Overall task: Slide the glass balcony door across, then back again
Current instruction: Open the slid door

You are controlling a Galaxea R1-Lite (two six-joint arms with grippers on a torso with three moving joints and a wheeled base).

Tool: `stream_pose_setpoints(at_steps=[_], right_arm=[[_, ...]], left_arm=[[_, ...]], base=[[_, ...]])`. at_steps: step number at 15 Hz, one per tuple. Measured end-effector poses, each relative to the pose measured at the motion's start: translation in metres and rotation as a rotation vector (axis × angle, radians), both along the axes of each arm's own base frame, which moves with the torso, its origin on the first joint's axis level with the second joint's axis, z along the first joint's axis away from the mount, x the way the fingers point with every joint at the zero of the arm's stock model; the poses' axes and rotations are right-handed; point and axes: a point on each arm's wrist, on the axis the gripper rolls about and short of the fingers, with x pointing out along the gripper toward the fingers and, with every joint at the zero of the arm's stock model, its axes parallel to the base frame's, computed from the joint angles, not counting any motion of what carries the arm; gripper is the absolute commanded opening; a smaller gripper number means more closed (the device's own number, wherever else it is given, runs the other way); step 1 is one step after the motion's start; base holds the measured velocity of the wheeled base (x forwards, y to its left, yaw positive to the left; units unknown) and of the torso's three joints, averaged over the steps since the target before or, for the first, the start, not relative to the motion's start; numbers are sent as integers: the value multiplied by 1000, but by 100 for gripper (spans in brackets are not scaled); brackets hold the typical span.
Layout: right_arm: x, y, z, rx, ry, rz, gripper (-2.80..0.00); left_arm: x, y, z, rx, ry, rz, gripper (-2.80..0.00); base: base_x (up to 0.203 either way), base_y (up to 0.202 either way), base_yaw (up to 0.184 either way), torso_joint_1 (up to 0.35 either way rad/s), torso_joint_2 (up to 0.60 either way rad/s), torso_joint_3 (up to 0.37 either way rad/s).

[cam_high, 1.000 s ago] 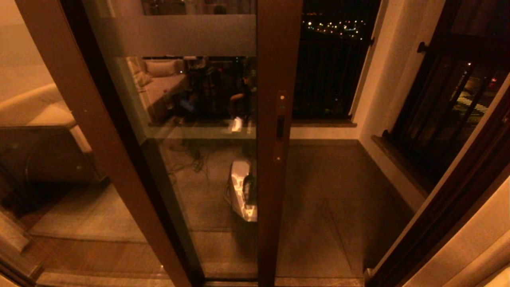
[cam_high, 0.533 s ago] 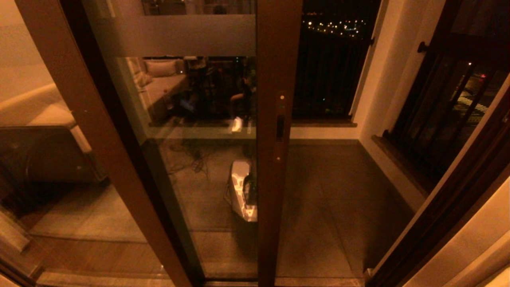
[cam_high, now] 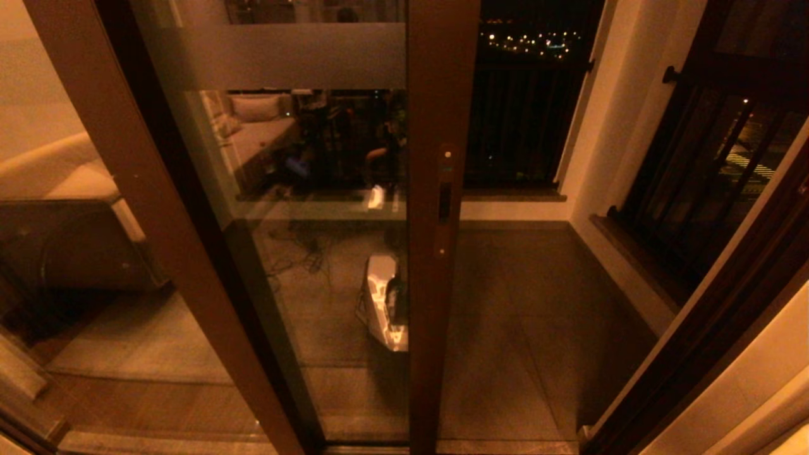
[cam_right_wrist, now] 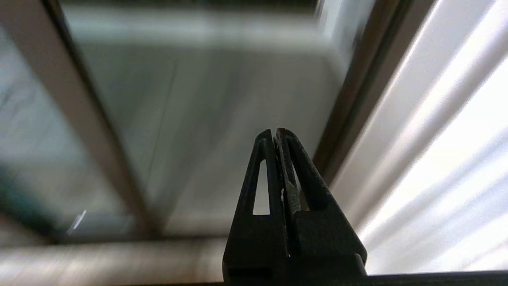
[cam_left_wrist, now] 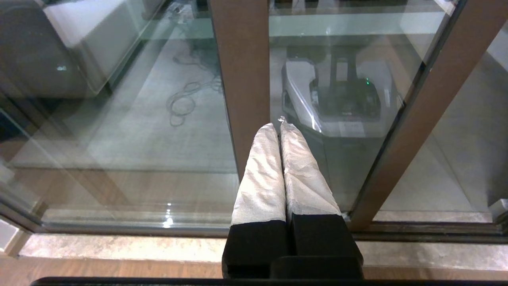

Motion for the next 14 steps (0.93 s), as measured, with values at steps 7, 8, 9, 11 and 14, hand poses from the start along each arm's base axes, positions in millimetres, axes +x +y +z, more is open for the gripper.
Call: stream_pose_setpoints(at_steps=[7, 8, 9, 11, 14], right_arm=[[4, 2, -9, 83, 10, 71, -280], [4, 1, -9, 91, 11, 70, -280], [4, 1, -9, 94, 11, 71, -280], [4, 1, -10, 95, 13, 70, -280], [4, 1, -10, 95, 14, 70, -280]], left_arm=[[0, 0, 0, 1, 0, -1, -280], [0, 0, 0, 0, 0, 0, -280], [0, 0, 0, -1, 0, 0, -280], [0, 0, 0, -1, 0, 0, -280], [0, 0, 0, 0, 0, 0, -280]], base=[[0, 0, 0, 0, 0, 0], [0, 0, 0, 0, 0, 0], [0, 0, 0, 0, 0, 0], [0, 0, 0, 0, 0, 0], [0, 0, 0, 0, 0, 0]])
